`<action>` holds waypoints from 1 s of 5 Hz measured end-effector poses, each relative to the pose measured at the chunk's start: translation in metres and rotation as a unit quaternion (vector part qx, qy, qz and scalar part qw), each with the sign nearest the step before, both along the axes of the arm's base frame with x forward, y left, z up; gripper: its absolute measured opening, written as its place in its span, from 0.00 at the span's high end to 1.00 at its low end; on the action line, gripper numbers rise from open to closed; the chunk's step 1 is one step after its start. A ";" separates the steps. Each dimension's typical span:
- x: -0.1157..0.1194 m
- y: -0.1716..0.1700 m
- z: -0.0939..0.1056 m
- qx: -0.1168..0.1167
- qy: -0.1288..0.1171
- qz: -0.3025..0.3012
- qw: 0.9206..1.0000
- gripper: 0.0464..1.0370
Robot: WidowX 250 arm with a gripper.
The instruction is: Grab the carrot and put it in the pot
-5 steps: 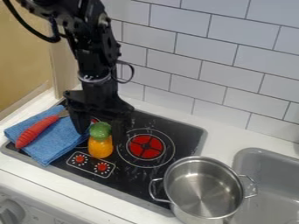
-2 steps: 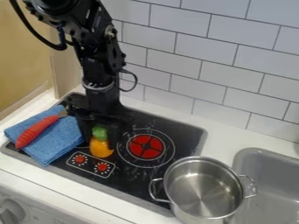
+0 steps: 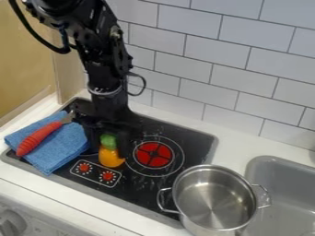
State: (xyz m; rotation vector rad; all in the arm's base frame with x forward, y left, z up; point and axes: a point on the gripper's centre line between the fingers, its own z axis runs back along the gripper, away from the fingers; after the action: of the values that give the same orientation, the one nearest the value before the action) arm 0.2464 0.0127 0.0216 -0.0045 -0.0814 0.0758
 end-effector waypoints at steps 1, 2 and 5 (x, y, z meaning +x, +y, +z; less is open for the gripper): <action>-0.001 -0.015 0.008 -0.026 -0.006 -0.007 1.000 0.45; -0.002 -0.028 0.020 -0.042 -0.015 -0.024 0.999 0.45; -0.016 -0.098 0.034 -0.056 -0.024 -0.130 0.990 0.45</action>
State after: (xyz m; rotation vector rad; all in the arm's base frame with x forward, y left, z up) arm 0.2304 -0.0850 0.0552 -0.1286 -0.1249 -0.1811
